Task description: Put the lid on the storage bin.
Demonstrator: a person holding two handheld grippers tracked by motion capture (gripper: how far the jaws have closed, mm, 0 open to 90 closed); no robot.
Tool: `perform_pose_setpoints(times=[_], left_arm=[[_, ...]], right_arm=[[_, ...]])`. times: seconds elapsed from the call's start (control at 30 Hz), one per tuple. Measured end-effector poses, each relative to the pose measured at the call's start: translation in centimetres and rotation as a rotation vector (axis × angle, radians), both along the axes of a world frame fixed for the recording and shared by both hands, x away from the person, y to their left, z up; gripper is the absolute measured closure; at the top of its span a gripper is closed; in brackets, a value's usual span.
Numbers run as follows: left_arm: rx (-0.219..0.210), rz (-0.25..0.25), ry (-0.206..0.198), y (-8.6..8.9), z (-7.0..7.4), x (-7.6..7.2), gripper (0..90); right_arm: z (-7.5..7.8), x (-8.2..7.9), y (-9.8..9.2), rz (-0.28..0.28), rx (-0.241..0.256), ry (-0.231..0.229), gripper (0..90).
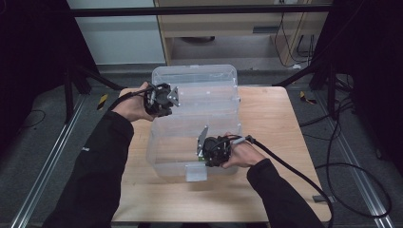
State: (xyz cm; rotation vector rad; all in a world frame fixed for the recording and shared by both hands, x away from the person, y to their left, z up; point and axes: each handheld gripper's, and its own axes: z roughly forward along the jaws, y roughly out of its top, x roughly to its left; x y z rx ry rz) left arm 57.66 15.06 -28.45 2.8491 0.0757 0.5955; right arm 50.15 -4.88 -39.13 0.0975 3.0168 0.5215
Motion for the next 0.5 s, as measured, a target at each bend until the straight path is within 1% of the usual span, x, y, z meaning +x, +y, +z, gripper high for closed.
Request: perform_pose_setpoints(times=[0.17, 0.3, 0.5], left_arm=[[-0.001, 0.0, -0.008, 0.1, 0.0, -1.0, 88.1], [-0.02, 0.007, -0.006, 0.5, -0.2, -1.7, 88.1], [-0.008, 0.002, -0.009, 0.4, -0.2, -2.6, 88.2]], right_arm=[[0.0, -0.1, -0.1, 0.003, 0.003, -0.007, 85.1], [0.0, -0.2, -0.2, 0.005, 0.008, -0.007, 85.1], [0.0, -0.3, -0.1, 0.005, 0.001, -0.008, 85.0]])
